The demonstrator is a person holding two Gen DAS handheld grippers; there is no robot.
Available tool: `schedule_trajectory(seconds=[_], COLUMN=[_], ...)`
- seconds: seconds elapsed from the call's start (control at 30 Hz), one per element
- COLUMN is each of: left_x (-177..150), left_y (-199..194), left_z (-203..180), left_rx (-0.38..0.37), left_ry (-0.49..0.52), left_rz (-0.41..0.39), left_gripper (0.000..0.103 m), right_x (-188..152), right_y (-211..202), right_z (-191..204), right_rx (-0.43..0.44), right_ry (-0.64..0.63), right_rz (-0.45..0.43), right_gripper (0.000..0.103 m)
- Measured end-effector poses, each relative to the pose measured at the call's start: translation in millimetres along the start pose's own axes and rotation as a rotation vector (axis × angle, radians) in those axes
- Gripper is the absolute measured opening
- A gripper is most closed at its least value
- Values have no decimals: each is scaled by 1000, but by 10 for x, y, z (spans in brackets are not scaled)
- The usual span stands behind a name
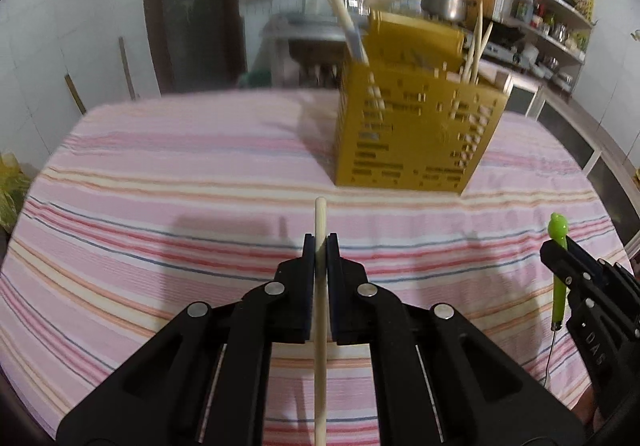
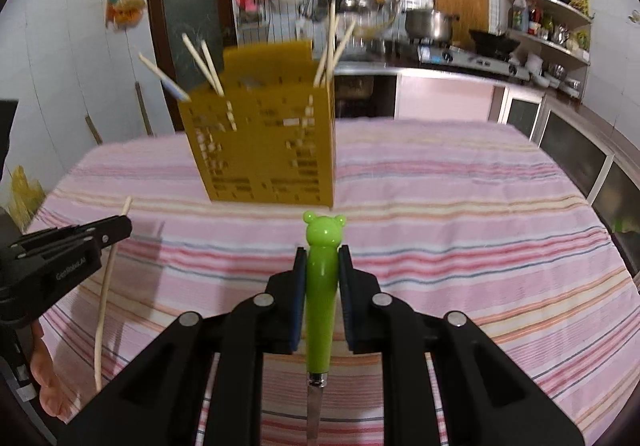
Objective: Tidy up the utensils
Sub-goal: 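Lift the chopstick and green utensil and carry them above the yellow holder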
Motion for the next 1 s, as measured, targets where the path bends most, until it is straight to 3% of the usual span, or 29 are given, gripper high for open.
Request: schedule_trajectory(seconds=[0.37,1.0], left_x=[0,30], left_y=[-605,-837], left_z=[390,604], left_rx=[19,-13], left_ry=[-43,-105], left_rz=[-190,-273], left_gripper=[4,4], right_x=[106,211], right_y=[-406,-656], right_z=[94,310], right_rx=[1,5], right_ry=[2,-46], right_rz=[-188,-271], right_gripper=[16,15])
Point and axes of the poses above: each gripper's, at about its wrist camera, not at the fingertips, and y roughly the way its jaws point, z to its left, x to its top, the point moved 4 cm from there along y, roughly the way its jaws point, and after that the axes turned 6 degrees about x, right-handed, at the moved point
